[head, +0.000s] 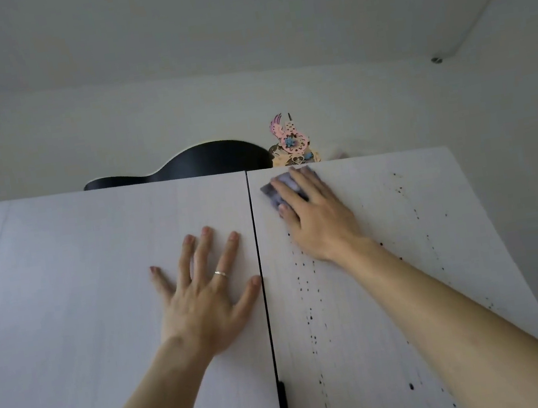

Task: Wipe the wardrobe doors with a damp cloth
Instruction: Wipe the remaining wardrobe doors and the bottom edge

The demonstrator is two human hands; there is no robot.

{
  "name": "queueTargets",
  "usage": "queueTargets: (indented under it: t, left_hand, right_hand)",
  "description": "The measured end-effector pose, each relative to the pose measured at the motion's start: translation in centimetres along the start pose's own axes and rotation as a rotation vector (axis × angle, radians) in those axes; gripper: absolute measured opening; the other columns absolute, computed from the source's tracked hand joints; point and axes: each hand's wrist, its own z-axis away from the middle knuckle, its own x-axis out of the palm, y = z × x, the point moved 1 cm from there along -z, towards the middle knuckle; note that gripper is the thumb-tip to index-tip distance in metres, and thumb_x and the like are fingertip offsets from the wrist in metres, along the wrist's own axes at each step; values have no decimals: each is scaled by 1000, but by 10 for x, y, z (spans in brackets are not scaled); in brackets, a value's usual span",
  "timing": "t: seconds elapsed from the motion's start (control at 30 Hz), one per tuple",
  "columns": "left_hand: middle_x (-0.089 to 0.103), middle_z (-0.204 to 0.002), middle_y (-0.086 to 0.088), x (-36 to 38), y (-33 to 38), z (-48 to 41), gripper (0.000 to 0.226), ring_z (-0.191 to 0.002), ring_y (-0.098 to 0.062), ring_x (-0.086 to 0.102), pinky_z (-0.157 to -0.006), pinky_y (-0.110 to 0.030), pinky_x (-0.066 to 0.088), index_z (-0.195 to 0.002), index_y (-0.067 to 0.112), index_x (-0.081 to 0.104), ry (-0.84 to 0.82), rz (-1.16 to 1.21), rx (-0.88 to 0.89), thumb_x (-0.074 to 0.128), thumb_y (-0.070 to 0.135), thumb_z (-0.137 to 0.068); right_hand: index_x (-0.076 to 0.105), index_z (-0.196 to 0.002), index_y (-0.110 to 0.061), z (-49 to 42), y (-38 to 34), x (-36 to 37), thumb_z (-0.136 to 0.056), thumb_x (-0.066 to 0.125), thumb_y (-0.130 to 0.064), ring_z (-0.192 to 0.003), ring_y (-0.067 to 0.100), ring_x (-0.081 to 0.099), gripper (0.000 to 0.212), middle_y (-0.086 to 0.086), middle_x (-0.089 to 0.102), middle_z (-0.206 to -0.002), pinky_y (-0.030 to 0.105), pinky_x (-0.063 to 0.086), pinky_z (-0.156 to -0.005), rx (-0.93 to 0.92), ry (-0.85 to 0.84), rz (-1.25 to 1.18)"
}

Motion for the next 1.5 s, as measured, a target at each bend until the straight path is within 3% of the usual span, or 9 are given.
queueTargets:
  t: [0.17, 0.4, 0.57, 0.63, 0.73, 0.87, 1.13, 1.33, 1.5]
  left_hand:
    - [-32, -161, 9, -3, 0, 0, 80, -149, -18, -29, -116, -66, -9, -149, 49, -27, -25, -6, 3, -7, 80, -79]
    - [-31, -162, 9, -2, -1, -1, 79, -149, -17, -30, -117, -63, -12, -151, 48, -23, -5, 24, 0, -2, 79, -82]
    - [-23, -165, 10, 9, 4, 23, 72, -148, -15, -30, -120, -56, -15, -153, 46, -19, 54, 108, -8, 3, 71, -89]
    - [-22, -165, 10, 12, 7, 26, 70, -148, -16, -31, -119, -56, -16, -152, 46, -22, 55, 127, -32, 4, 69, -91]
    - [-23, -165, 10, 12, 10, 27, 69, -149, -17, -30, -119, -56, -16, -153, 45, -20, 48, 136, -55, 4, 67, -92]
    - [-24, -164, 14, 11, 8, 30, 68, -149, -14, -30, -120, -54, -15, -154, 46, -18, 43, 134, -62, 4, 67, -92]
    - [-23, -165, 11, 11, 16, 33, 64, -149, -16, -29, -119, -55, -18, -157, 42, -13, 40, 185, -89, 16, 59, -102]
    - [-21, -165, 10, 8, 12, 35, 65, -150, -17, -27, -120, -56, -14, -157, 42, -12, 3, 155, -77, 15, 61, -102]
    - [-22, -165, 8, 6, 14, 37, 65, -150, -19, -27, -119, -57, -14, -158, 39, -11, -18, 178, -90, 16, 58, -103]
  right_hand:
    - [21, -158, -28, -16, 19, -9, -108, 25, -36, -154, 22, -9, 51, 3, -2, -168, 37, -5, -125, 337, 152, -25]
    - [20, -157, -34, 13, -17, 12, -109, 26, -37, -153, 16, -15, 49, -5, -4, -168, 33, -10, -124, -34, 19, -53]
    - [36, -153, -35, 107, 7, 14, -107, 32, -37, -154, 11, -3, 46, -6, 13, -167, 36, 15, -124, -266, -41, -10]
    - [35, -154, -35, 101, 9, 12, -108, 31, -38, -154, 12, -3, 46, -7, 12, -167, 38, 16, -124, -239, -69, 18]
    - [24, -156, -38, 52, -7, 11, -109, 25, -39, -153, 15, -11, 47, -7, 0, -168, 36, 2, -126, -106, -73, 30]
    - [31, -155, -33, 7, -27, 18, -109, 28, -35, -154, 22, -5, 46, 0, 4, -168, 37, -2, -125, 11, 17, -5]
    - [44, -149, -35, 97, -8, 28, -105, 29, -40, -154, 21, 10, 47, -2, 23, -165, 43, 22, -123, -179, -19, 20]
    - [30, -155, -34, 7, -46, 20, -108, 30, -35, -154, 24, -3, 47, 1, 7, -168, 41, 3, -126, 27, -21, 30]
    - [32, -155, -33, 59, -42, 22, -108, 32, -33, -155, 22, -2, 47, 0, 9, -168, 42, 9, -126, -41, -48, 49]
